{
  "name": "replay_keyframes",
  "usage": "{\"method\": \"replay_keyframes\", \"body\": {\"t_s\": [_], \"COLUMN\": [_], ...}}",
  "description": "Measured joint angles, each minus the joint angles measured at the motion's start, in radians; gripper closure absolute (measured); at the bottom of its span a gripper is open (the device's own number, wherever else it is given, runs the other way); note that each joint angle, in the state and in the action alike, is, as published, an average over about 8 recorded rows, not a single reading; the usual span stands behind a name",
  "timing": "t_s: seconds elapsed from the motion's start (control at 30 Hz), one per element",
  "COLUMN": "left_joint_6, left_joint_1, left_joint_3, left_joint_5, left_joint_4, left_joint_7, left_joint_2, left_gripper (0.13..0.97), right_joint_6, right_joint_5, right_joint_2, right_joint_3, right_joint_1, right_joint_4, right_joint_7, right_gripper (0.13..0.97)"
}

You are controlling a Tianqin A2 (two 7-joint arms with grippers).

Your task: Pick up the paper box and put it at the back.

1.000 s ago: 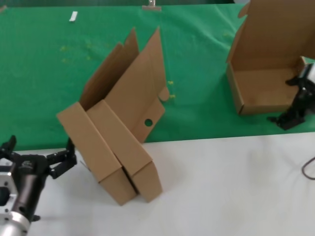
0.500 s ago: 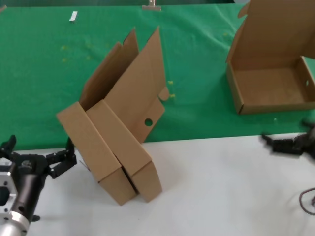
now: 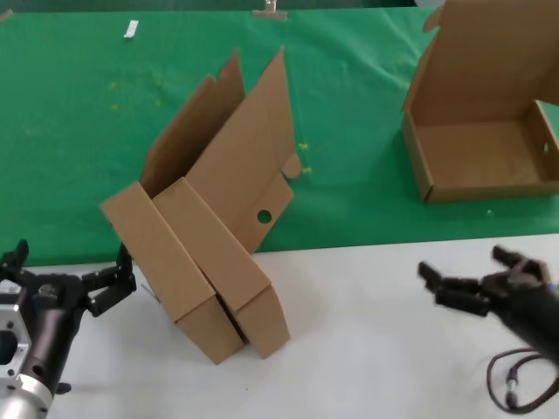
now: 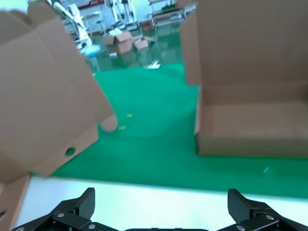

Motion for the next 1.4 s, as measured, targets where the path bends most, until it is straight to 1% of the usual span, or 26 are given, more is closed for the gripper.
{"method": "replay_keyframes", "body": {"t_s": [1.4], "left_joint_6": [0.000], "left_joint_1": [0.000], "left_joint_3": [0.000], "left_joint_5": [0.000], "left_joint_4": [0.000], "left_joint_7": [0.000], "left_joint_2": [0.000], "left_gripper": [0.132], "right_joint_6": [0.093], "right_joint_5": [-0.181], "right_joint_2": [-0.302], "right_joint_3": [0.273], "right_joint_1": [-0.205], "right_joint_4": [0.120], "right_joint_7": [-0.214], "right_gripper": [0.129]}}
